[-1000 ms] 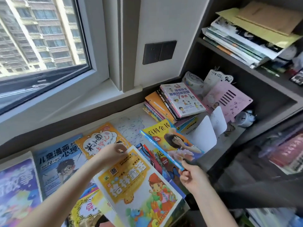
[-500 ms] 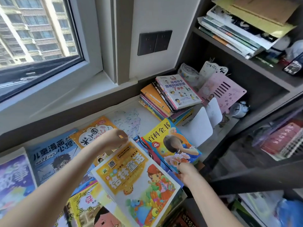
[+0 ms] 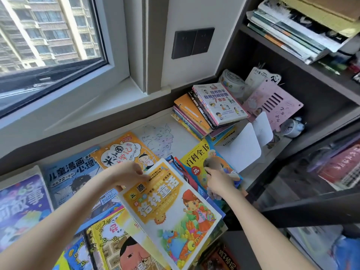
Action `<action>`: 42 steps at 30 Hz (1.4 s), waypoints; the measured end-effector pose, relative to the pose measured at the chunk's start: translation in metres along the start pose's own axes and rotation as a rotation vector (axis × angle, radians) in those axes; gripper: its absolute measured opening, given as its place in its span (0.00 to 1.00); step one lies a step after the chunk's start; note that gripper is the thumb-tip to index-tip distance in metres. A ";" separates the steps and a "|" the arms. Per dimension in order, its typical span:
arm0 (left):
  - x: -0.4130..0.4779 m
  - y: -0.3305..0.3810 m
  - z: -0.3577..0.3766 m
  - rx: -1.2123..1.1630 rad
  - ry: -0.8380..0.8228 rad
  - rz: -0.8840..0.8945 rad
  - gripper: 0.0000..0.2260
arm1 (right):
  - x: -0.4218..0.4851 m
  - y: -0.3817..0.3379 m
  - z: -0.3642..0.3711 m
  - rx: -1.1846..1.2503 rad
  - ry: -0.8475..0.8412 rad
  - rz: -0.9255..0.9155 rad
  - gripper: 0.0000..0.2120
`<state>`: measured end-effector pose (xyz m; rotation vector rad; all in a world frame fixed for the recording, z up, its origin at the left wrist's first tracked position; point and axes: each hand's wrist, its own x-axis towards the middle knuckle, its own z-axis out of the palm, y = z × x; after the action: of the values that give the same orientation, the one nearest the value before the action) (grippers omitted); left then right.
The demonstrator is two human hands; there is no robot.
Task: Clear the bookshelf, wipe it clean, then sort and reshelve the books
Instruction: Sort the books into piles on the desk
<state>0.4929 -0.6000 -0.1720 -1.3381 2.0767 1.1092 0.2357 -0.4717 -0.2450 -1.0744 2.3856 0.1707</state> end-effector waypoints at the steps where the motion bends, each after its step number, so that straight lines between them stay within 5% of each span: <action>1: -0.002 -0.004 0.001 -0.003 -0.009 -0.003 0.18 | 0.006 0.006 0.008 -0.034 -0.068 0.002 0.20; 3: -0.006 -0.008 0.004 -0.012 -0.018 0.004 0.17 | 0.013 0.019 0.021 -0.110 -0.230 0.040 0.13; 6: -0.007 -0.006 -0.002 0.051 0.021 0.048 0.17 | 0.017 0.019 0.013 0.009 -0.266 0.094 0.18; 8: -0.005 0.000 -0.012 0.030 0.093 0.067 0.16 | 0.024 0.004 -0.011 0.086 -0.085 0.131 0.15; 11: 0.000 0.012 -0.029 -0.059 0.194 0.109 0.14 | 0.041 -0.022 -0.055 0.541 0.245 0.183 0.14; 15: 0.010 0.033 -0.048 -0.163 0.285 0.151 0.13 | 0.075 -0.038 -0.104 0.986 0.435 0.296 0.19; 23: 0.025 0.056 -0.060 -0.239 0.311 0.179 0.12 | 0.122 -0.039 -0.127 1.407 0.164 0.443 0.20; 33: 0.039 0.067 -0.050 -0.413 0.322 0.155 0.09 | 0.099 -0.038 -0.129 1.696 0.241 0.441 0.09; 36: 0.044 0.078 -0.044 -0.654 0.335 0.159 0.13 | 0.052 -0.051 -0.133 1.752 0.260 0.364 0.07; 39: 0.049 0.096 -0.047 -1.134 0.289 0.172 0.21 | -0.004 -0.055 -0.130 1.726 0.095 0.255 0.06; 42: 0.065 0.101 -0.060 -1.478 0.306 0.091 0.19 | -0.048 -0.049 -0.123 1.598 -0.091 0.159 0.03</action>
<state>0.3774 -0.6630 -0.1433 -2.0218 1.2694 2.8589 0.2487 -0.5117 -0.1109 -0.0629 1.6320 -1.3371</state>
